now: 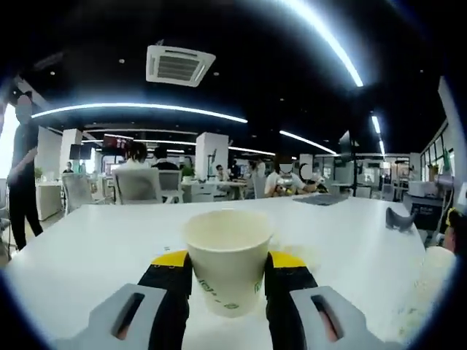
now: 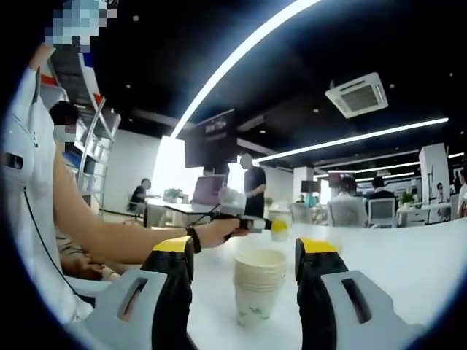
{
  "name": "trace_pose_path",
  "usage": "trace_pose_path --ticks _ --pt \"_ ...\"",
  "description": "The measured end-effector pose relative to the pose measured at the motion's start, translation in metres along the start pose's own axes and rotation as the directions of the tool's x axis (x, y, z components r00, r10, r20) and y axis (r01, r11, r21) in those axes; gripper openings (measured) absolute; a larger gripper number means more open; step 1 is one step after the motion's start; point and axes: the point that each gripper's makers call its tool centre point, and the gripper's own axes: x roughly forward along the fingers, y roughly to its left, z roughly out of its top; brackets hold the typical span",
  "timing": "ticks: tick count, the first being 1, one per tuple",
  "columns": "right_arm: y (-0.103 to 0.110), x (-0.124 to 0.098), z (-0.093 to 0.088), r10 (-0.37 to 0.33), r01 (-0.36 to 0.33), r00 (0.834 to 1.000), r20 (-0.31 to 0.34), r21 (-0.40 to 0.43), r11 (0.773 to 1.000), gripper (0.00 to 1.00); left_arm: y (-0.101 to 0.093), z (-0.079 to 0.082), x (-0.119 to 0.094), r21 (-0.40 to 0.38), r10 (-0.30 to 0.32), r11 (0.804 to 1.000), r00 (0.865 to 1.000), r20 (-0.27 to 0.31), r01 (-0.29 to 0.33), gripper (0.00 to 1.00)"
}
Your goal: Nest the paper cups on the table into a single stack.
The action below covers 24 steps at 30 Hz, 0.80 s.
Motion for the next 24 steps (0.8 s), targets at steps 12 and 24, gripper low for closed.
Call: trace_pose_path --ticks 12,24 --pt "-0.002 -0.013 -0.016 -0.014 0.015 1.000 -0.014 0.018 1.000 0.58 -0.072 0.035 -0.054 -0.011 -0.099 0.995 0.991 0.094 0.101 0.41" --pt "-0.018 -0.029 -0.023 -0.044 0.045 0.999 -0.018 0.023 0.999 0.56 -0.145 0.057 -0.094 -0.062 -0.289 0.952 0.945 0.154 0.301 0.41"
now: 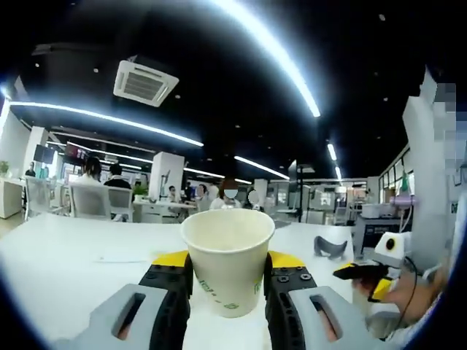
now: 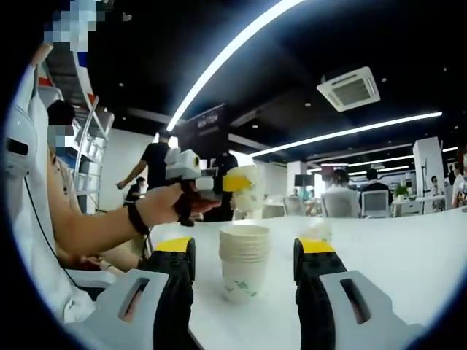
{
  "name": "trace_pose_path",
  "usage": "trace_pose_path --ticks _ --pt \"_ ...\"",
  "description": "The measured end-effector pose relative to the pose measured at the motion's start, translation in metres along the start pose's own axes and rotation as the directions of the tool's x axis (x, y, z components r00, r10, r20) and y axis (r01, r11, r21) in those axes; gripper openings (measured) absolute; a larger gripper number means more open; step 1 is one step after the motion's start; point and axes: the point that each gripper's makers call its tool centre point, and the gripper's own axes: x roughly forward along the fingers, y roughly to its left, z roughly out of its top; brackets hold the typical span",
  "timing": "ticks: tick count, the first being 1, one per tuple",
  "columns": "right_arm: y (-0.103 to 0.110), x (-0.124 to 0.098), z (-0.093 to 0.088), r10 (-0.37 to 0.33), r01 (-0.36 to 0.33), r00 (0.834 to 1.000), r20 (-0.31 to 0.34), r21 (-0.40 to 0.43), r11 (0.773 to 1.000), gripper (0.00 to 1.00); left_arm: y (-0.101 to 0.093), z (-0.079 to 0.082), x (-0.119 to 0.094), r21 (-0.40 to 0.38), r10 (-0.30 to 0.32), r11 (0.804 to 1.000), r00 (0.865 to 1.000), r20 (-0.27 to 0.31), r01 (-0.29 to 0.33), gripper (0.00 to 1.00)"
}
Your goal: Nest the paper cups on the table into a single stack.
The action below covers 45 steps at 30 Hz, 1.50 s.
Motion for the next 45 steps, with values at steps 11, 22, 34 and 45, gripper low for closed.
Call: trace_pose_path --ticks 11,22,34,45 --pt "0.008 0.001 0.002 0.019 -0.019 1.000 0.004 -0.005 1.000 0.56 -0.057 -0.008 -0.001 0.011 -0.101 0.995 0.994 -0.042 0.102 0.42" --pt "0.006 -0.001 0.004 0.014 -0.014 1.000 0.003 -0.015 1.000 0.56 -0.072 -0.024 0.005 0.083 -0.098 0.991 0.992 -0.077 0.104 0.44" --pt "0.004 -0.001 0.003 0.011 -0.011 1.000 0.000 -0.016 1.000 0.56 -0.078 -0.045 0.008 0.127 -0.089 0.987 0.990 -0.113 0.103 0.44" --pt "0.004 0.000 0.002 0.011 -0.011 1.000 0.000 -0.010 1.000 0.56 -0.078 -0.049 0.007 0.109 -0.078 0.990 0.991 -0.104 0.090 0.45"
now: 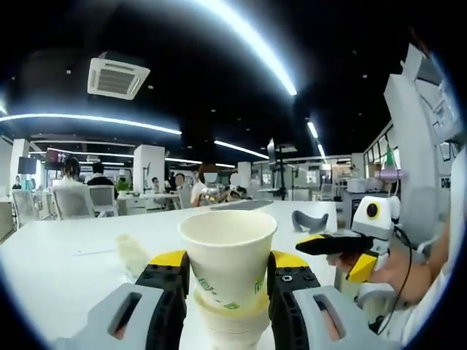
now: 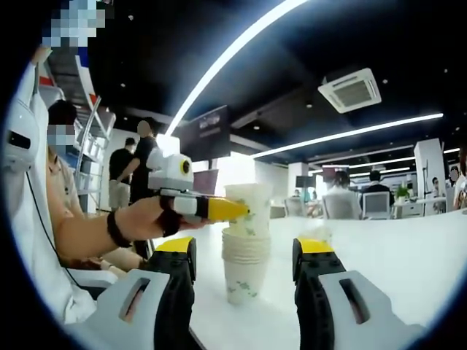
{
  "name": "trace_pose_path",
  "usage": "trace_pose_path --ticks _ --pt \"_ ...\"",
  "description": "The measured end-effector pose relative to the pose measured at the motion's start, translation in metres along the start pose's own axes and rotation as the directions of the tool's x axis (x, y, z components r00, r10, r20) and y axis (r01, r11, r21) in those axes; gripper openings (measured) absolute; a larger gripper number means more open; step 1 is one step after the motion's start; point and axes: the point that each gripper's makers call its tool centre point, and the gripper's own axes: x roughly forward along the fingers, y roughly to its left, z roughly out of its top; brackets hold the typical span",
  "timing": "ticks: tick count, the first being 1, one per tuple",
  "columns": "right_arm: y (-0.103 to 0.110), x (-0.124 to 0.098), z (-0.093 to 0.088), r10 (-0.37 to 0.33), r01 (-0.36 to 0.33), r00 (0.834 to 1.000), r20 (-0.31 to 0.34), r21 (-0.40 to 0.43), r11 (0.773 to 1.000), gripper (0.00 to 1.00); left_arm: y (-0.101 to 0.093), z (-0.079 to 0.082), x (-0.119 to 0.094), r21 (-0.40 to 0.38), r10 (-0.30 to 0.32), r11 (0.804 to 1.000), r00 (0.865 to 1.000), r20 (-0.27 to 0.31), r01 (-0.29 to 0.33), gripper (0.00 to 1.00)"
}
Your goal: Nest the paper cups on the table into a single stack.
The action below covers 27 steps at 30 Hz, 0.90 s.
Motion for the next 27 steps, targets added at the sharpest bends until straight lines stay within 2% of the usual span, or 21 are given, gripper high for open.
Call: trace_pose_path --ticks 7,9,11,13,21,27 --pt "0.002 0.001 0.000 0.004 -0.004 1.000 0.002 0.002 1.000 0.56 0.000 -0.003 0.001 0.008 -0.001 1.000 1.000 -0.003 0.001 0.45" --pt "0.002 0.001 0.000 0.006 -0.006 1.000 0.002 0.001 1.000 0.56 0.001 -0.005 0.000 0.036 0.009 0.999 1.000 -0.004 -0.008 0.46" --pt "0.002 0.001 0.001 0.006 -0.006 1.000 0.003 0.000 1.000 0.56 0.002 -0.005 0.000 0.046 0.017 0.999 1.000 -0.004 -0.017 0.52" --pt "0.001 0.000 0.001 0.004 -0.004 1.000 0.003 0.001 1.000 0.56 0.002 -0.006 -0.001 0.036 0.013 0.999 1.000 -0.006 -0.013 0.56" --pt "0.002 0.001 0.001 0.006 -0.006 1.000 0.002 0.000 1.000 0.56 0.002 -0.010 -0.001 0.009 0.012 1.000 1.000 -0.010 -0.012 0.57" --pt "0.002 0.001 0.000 0.005 -0.005 1.000 -0.002 -0.003 1.000 0.56 0.003 -0.021 0.000 -0.067 0.002 0.998 1.000 -0.024 -0.004 0.56"
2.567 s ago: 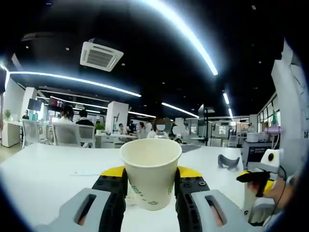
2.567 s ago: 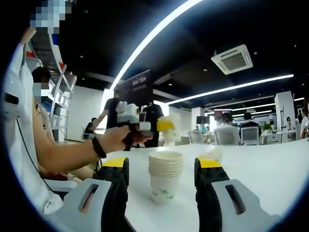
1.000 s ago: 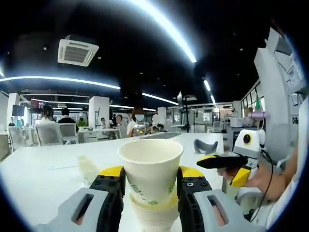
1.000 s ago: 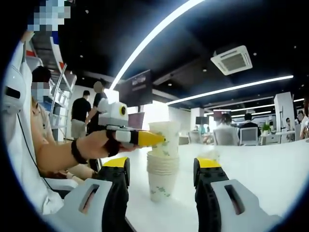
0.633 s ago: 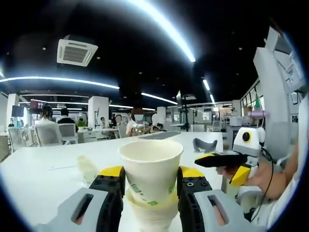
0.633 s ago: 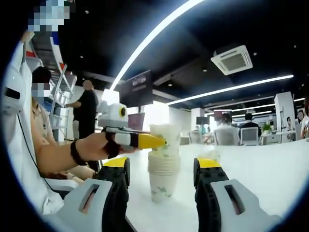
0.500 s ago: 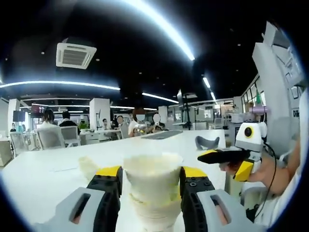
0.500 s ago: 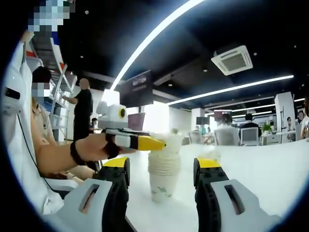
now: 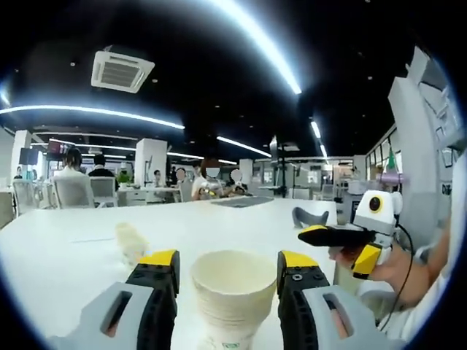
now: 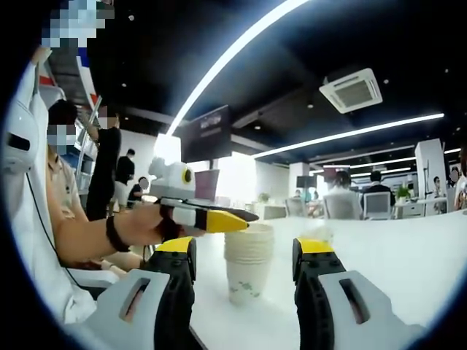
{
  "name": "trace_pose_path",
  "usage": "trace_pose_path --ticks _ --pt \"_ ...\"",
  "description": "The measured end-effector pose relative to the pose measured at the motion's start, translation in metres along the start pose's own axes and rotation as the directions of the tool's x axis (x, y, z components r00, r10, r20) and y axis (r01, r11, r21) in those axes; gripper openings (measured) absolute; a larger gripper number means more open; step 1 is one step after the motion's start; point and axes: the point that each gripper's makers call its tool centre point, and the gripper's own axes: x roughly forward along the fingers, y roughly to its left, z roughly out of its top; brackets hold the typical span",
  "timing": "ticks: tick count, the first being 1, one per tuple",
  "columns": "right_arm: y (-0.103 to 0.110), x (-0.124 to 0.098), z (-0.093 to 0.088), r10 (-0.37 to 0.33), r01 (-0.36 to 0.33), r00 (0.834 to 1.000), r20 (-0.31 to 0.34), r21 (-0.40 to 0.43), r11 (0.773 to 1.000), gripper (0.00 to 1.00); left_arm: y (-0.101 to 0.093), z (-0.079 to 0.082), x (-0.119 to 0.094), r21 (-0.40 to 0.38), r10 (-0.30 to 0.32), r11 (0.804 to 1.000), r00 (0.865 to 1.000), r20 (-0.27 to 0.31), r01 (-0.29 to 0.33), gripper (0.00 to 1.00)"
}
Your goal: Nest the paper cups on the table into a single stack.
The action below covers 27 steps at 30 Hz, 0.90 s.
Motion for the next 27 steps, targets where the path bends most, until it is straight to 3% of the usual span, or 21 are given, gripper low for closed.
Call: trace_pose_path --ticks 3,14,15,17,27 --pt "-0.001 -0.001 0.001 -0.002 0.002 1.000 0.001 -0.002 1.000 0.56 0.000 -0.003 -0.001 -0.016 0.001 1.000 1.000 0.003 -0.001 0.50" --pt "0.001 0.001 -0.001 0.001 -0.001 1.000 -0.001 -0.001 1.000 0.55 0.000 -0.012 -0.001 -0.049 -0.007 0.999 1.000 0.001 0.007 0.52" --pt "0.001 0.001 -0.001 0.002 -0.002 1.000 -0.001 -0.002 1.000 0.55 0.001 -0.019 -0.001 -0.028 -0.003 1.000 0.999 -0.034 0.002 0.52" --pt "0.001 0.000 0.000 0.001 -0.001 1.000 -0.001 -0.003 1.000 0.55 0.001 -0.025 0.001 -0.017 -0.002 1.000 0.999 -0.044 0.001 0.52" --pt "0.000 -0.001 0.000 -0.002 0.002 1.000 -0.001 -0.006 1.000 0.55 0.003 -0.039 -0.001 -0.020 0.010 1.000 0.999 -0.040 -0.011 0.52"
